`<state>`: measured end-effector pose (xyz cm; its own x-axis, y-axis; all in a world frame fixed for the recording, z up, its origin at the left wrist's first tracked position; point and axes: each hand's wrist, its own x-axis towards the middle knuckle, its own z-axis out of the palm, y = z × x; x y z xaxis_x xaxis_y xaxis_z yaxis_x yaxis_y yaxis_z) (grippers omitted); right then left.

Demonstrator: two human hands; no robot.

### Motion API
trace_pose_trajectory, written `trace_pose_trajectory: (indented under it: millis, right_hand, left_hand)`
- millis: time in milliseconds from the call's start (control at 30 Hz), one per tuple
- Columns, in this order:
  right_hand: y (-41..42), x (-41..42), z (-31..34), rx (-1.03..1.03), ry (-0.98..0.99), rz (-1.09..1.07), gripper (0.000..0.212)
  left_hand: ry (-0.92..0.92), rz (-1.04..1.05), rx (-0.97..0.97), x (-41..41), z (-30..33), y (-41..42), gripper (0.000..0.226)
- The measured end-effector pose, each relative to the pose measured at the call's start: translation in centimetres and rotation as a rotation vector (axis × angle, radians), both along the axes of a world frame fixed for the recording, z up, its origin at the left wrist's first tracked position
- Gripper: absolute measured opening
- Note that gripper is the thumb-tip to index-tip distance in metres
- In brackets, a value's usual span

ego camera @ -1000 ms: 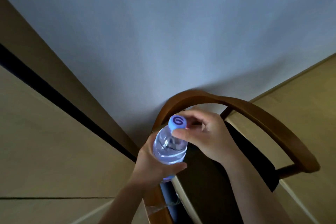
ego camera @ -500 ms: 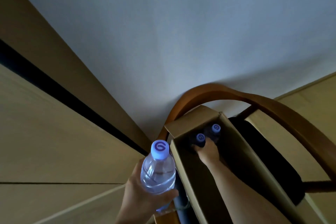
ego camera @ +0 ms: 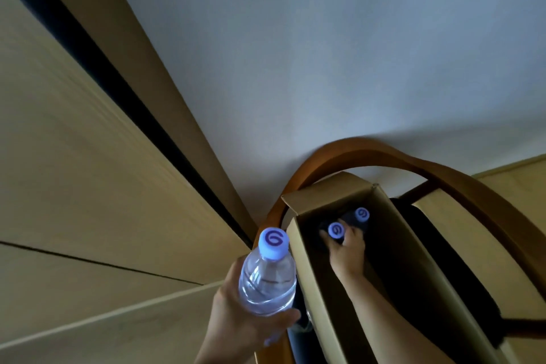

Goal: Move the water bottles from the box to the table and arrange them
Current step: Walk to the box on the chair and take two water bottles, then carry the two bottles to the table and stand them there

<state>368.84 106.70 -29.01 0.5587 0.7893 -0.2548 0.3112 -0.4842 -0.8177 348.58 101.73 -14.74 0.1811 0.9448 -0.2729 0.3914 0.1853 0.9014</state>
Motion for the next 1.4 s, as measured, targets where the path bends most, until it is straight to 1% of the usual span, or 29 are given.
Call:
trace_pose_trajectory:
  millis: [67,167,233,333,400,500,567,667,767,900,1100,1233,1333,1400]
  right_hand:
    - [-1.4,-0.5,2.1,0.108,-0.039,-0.008,0.044]
    - [-3.0,-1.0,6.2,0.275,-0.001,0.0,0.042]
    - [-4.3,-1.9,9.8,0.429,-0.008,0.059,0.03]
    - [-6.6,-4.3,15.4,0.609,-0.133,0.177,0.016]
    - [-8.5,-6.8,18.7,0.727,-0.172,0.248,0.014]
    - [-11.7,-11.9,22.1,0.826,-0.073,0.246,0.016]
    - [-14.0,-15.7,23.6,0.846,-0.052,0.267,0.016]
    - [-17.2,-21.0,25.0,0.842,-0.074,0.328,0.013]
    - [-20.1,-26.6,26.3,0.838,-0.097,0.415,0.023]
    - [-22.2,-33.4,28.0,0.854,-0.074,0.544,0.02]
    - [-23.3,-45.2,29.5,0.837,0.138,0.861,0.021]
    - [-23.1,-53.4,29.3,0.804,0.208,1.062,0.02]
    - [-22.6,-60.1,29.0,0.788,0.252,1.184,0.027]
    - [-22.2,-65.2,28.8,0.783,0.294,1.265,0.027]
  left_hand:
    - [-0.007,0.002,0.06,-0.3,0.9,-0.5,0.075]
    - [-0.045,0.035,0.103,-0.9,2.0,-1.5,0.079]
    - [-0.07,0.039,0.114,-1.8,2.7,-2.5,0.079]
    - [-0.114,0.062,0.144,-3.9,3.9,-4.3,0.074]
    - [-0.136,0.072,0.164,-5.7,4.7,-6.2,0.068]
    - [-0.186,0.112,0.207,-9.3,6.0,-9.4,0.069]
    - [-0.216,0.141,0.227,-12.3,6.9,-12.0,0.07]
    - [-0.254,0.203,0.285,-16.7,8.4,-15.7,0.067]
    - [-0.287,0.268,0.337,-22.0,9.9,-19.3,0.067]
    - [-0.296,0.39,0.391,-28.7,11.2,-23.4,0.067]
    - [-0.261,0.667,0.45,-38.4,12.0,-28.0,0.063]
    - [-0.204,0.859,0.49,-45.1,11.7,-30.1,0.064]
    - [-0.157,0.982,0.533,-50.9,11.6,-31.0,0.066]
    - [-0.134,1.077,0.565,-55.2,11.5,-31.4,0.066]
